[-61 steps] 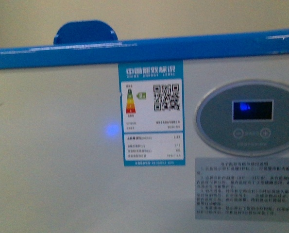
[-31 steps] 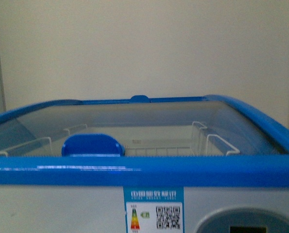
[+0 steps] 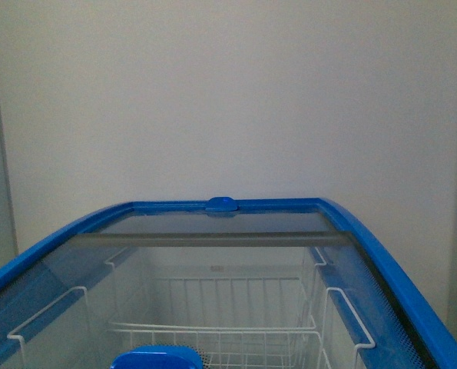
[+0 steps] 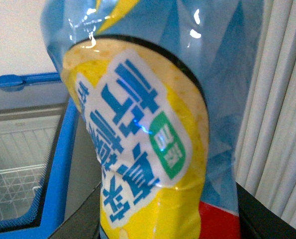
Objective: Put drink in fridge
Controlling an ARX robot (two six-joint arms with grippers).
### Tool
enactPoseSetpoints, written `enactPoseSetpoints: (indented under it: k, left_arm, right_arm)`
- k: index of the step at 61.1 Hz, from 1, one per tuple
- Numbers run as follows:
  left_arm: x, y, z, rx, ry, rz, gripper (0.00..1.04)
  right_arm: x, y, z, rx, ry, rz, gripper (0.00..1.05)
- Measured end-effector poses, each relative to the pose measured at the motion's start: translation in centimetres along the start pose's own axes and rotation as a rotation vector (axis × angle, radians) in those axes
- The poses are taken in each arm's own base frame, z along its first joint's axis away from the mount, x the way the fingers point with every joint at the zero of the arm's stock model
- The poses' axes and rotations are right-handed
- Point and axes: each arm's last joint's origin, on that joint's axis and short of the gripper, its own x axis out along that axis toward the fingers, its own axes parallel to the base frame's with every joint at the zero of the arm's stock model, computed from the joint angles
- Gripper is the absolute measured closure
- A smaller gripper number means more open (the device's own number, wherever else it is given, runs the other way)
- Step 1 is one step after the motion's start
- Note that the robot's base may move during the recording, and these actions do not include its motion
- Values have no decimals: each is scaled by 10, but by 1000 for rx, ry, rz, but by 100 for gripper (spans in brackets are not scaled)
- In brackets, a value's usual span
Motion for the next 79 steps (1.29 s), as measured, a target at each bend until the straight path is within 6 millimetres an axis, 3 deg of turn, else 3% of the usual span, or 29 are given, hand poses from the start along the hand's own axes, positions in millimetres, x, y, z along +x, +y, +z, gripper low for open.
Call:
enactPoseSetpoints:
  k: [5, 11, 21, 29, 33, 48, 59, 79]
  left_arm:
    - [5, 2, 0, -101, 90, -19, 8]
    - [29, 7, 15, -176, 100, -97, 8]
    - [94, -10, 72, 142, -13, -509, 8]
    - [132, -31, 84, 401, 40, -870, 8]
    - [145, -36, 87, 513, 75, -941, 8]
    - [164, -40, 70, 731, 150, -1097, 8]
    - [170, -53, 73, 747, 120, -1164, 8]
    - [190, -67, 62, 783, 97, -1184, 8]
  right_arm:
    - [0, 0, 0, 0, 0, -1, 62]
    - [0, 0, 0, 0, 0, 0, 62]
    - [0, 0, 0, 0, 0, 2, 62]
    - [0, 0, 0, 0, 0, 0, 62]
    - [0, 0, 0, 0, 0, 0, 62]
    - [0, 0, 0, 0, 0, 0, 62]
    - [0, 0, 0, 0, 0, 0, 62]
    - [0, 0, 0, 0, 0, 0, 62]
